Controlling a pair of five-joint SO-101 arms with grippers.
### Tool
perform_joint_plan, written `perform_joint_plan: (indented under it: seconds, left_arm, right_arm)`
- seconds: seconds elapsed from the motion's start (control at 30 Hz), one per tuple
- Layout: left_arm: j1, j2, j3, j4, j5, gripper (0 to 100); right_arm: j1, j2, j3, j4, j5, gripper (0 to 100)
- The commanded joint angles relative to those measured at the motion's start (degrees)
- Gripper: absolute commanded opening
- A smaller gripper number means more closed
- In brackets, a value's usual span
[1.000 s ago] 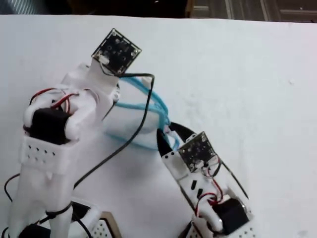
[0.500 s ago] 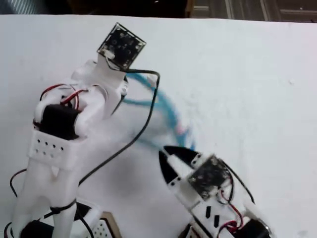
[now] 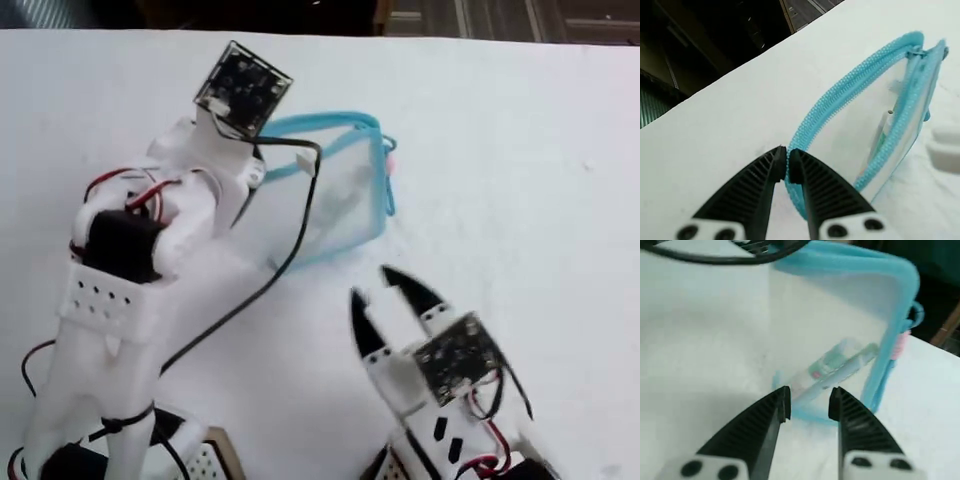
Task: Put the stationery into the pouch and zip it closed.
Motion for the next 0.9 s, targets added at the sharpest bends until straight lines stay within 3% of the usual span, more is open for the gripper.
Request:
perform_joint_plan:
  seconds: [0.0,0.2,0.4,0.6,0.87]
  left_arm:
    - [3.78,-1.05,-2.51,-0.53,0.53,2]
    - [7.65,-0.62,-11.56,4.48,0.26,2]
    - [7.56,-1.32,-14.55,9.93,0.18,2]
    - [7.56,-4.48,-15.25,13.36,0.18,2]
    - [6.68,-5.27,-14.9,15.91,0.18,2]
  right_arm:
    - [9.8,0.66,-2.02,-3.12,-0.18,12.5]
    - [23.96,0.13,-2.2,-4.97,0.18,5.1]
    - [33.54,0.13,-2.2,-0.4,0.26,9.0]
    - [34.24,0.66,-2.2,6.11,6.68,15.5]
    - [34.24,0.75,-0.7,6.11,7.21,15.6]
